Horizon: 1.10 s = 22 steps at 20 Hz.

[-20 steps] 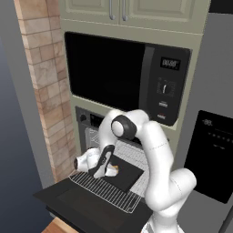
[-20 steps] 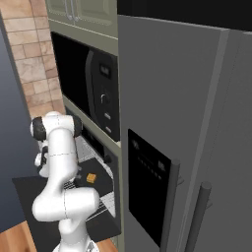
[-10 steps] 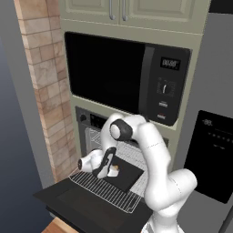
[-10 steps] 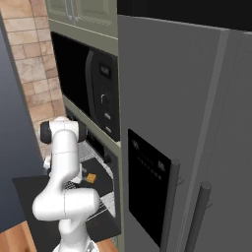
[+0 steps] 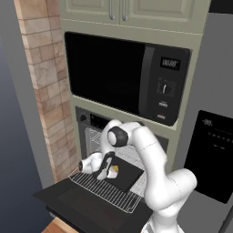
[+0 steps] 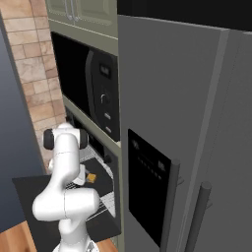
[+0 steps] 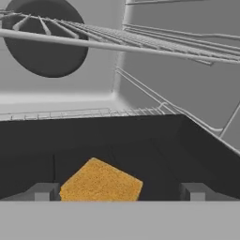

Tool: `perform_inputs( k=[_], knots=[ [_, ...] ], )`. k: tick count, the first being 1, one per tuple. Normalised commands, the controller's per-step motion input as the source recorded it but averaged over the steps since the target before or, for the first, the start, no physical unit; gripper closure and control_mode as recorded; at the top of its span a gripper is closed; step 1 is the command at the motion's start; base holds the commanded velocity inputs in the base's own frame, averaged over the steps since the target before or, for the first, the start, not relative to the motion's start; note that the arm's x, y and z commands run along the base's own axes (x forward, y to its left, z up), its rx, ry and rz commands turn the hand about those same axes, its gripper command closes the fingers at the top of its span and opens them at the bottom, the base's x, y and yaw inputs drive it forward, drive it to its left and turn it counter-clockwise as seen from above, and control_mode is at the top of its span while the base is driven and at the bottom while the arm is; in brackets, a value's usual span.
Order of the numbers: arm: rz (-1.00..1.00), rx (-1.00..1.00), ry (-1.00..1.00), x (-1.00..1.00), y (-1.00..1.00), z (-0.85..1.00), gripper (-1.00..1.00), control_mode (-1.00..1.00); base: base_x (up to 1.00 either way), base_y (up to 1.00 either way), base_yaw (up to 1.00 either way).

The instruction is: Take the baked cake out of the oven and place it on the plate for cooling. Then close the oven door.

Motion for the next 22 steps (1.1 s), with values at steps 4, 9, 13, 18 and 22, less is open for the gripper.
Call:
perform_inputs(
  k=[4,9,13,18,22],
  knots=[
    [0.0,0.01,0.05,0.31,0.0,-0.21,-1.0,-1.0,0.0,0.0,0.0],
    [0.0,0.03,0.07,0.25,0.0,-0.19,-1.0,-1.0,0.0,0.0,0.0],
    [0.0,0.06,0.01,0.0,-0.28,-0.06,-1.0,-1.0,0.0,0.0,0.0],
    [0.0,0.04,0.0,0.0,-0.41,0.04,-1.0,-1.0,0.0,0.0,0.0],
    [0.0,0.06,0.0,0.05,-0.6,0.15,-1.0,-1.0,0.0,0.0,0.0]
  ],
)
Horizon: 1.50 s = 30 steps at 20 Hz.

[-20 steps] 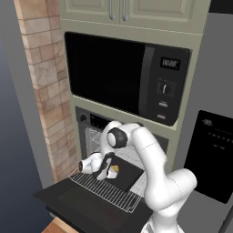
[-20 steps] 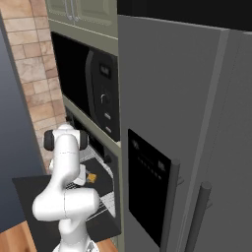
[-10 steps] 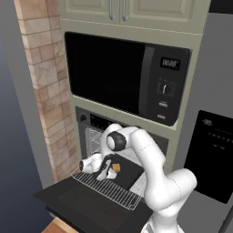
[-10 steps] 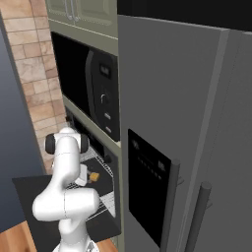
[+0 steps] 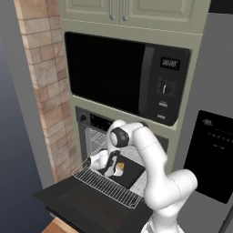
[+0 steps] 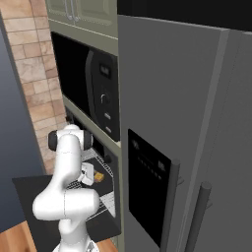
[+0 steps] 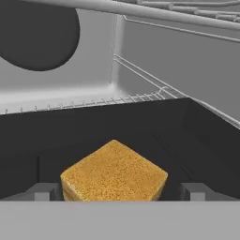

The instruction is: Take the baked cake out of the oven and place it on the plate for cooling. Then close the oven door.

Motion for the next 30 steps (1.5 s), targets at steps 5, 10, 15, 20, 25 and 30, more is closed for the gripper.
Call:
perform_inputs(
  k=[5,10,15,20,25,30],
  knots=[
    [0.0,0.01,0.02,0.19,-0.33,-0.02,1.0,-1.0,0.0,0.0,0.0],
    [0.01,0.0,0.03,-0.06,0.03,-0.39,1.0,-1.0,0.0,0.0,0.0],
    [0.0,0.0,-0.01,-0.45,0.34,0.07,1.0,-1.0,0.0,0.0,0.0],
    [0.0,0.0,-0.12,-0.92,0.7,0.8,1.0,-1.0,0.0,0.0,0.0],
    [0.0,0.0,-0.02,-0.85,0.77,1.0,1.0,-1.0,0.0,0.0,0.0],
    [0.0,0.0,0.02,-0.79,0.62,1.0,1.0,-1.0,0.0,0.0,0.0]
  ],
)
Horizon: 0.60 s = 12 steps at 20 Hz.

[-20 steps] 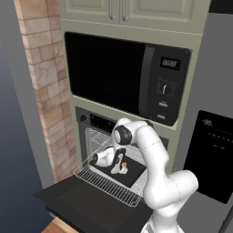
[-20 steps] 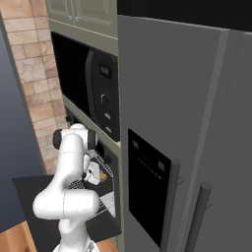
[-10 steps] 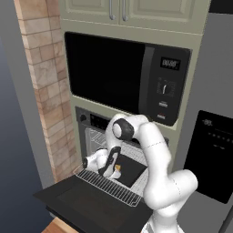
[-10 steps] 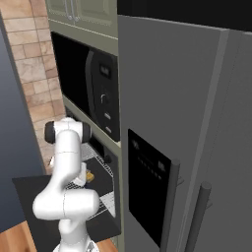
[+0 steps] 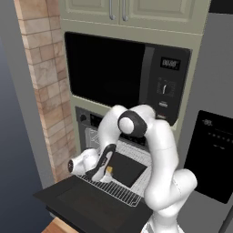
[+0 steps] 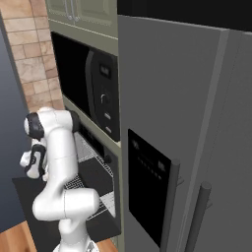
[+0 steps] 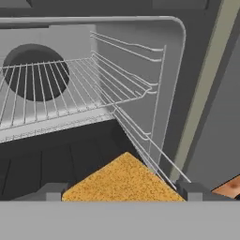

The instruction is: Take the baked cake out of the oven and place it on the plate for cooling. Then close the oven door.

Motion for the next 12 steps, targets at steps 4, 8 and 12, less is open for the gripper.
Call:
perform_inputs(
  k=[4,8,12],
  knots=[
    [0.0,0.0,0.0,-0.69,0.25,1.0,1.0,-1.0,0.0,0.0,0.0],
    [0.0,0.0,0.0,-0.5,-0.04,1.0,1.0,-1.0,0.0,0.0,0.0],
    [0.0,0.0,0.0,-0.41,-0.32,1.0,1.0,-1.0,0.0,0.0,0.0]
  ],
)
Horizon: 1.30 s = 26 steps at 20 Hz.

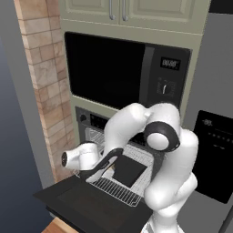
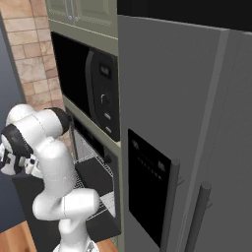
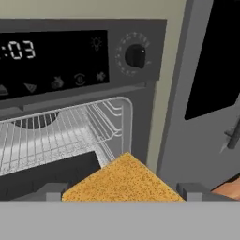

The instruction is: Take the baked cake out of the oven and place it on the plate for cooling. Then close the oven door.

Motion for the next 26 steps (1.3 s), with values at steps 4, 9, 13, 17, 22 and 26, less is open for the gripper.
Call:
perform_inputs(
  k=[4,9,13,17,22,26],
  knots=[
    [0.0,0.05,0.0,-0.39,-0.39,0.83,1.0,-1.0,0.0,0.0,0.0],
    [0.0,0.0,0.0,-0.14,-0.45,0.29,1.0,-1.0,0.0,0.0,0.0],
    [0.03,0.0,0.06,0.0,-0.33,0.36,1.0,-1.0,0.0,0.0,0.0],
    [0.01,0.0,0.09,-0.58,-0.27,0.19,1.0,-1.0,0.0,0.0,0.0],
    [0.0,0.0,0.03,-1.0,-0.33,0.1,1.0,-1.0,0.0,0.0,0.0],
    [0.0,0.0,0.09,-0.43,-0.32,0.23,1.0,-1.0,0.0,0.0,0.0]
  ],
)
